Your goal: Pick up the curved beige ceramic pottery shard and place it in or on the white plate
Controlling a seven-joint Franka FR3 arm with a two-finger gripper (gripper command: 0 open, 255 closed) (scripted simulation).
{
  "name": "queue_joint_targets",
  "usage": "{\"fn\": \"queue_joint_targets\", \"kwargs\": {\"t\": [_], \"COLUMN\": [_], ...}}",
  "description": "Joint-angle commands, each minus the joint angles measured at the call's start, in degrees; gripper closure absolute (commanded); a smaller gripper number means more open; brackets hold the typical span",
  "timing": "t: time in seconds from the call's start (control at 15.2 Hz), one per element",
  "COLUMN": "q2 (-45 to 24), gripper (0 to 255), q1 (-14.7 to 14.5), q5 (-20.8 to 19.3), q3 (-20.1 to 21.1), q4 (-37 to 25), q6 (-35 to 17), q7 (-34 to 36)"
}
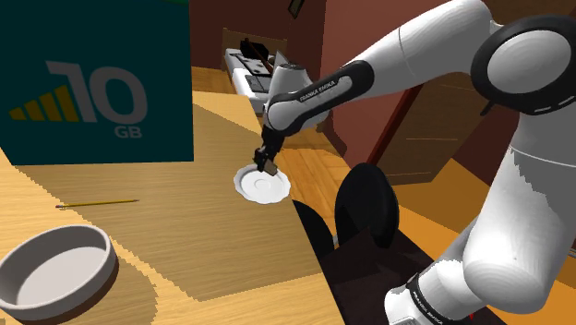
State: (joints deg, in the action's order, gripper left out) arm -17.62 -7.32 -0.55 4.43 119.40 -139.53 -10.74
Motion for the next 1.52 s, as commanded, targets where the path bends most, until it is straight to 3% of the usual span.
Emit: {"fn": "queue_joint_targets", "kwargs": {"t": [0.0,0.73,1.32,1.39,1.45], "q2": [0.3,-6.3,-6.6,-6.6,-6.6], "gripper": [255,255,255,0,0], "q1": [0.2,-0.1,-0.1,-0.1,-0.1], "q5": [0.1,-0.6,-0.6,-0.6,-0.6], "q3": [-0.1,-0.4,-0.5,-0.5,-0.5], "q4": [1.7,2.1,2.1,2.1,2.1], "q6": [-1.5,-8.4,-8.7,-8.7,-8.7], "q7": [-0.3,0.1,0.1,0.1,0.1]}}
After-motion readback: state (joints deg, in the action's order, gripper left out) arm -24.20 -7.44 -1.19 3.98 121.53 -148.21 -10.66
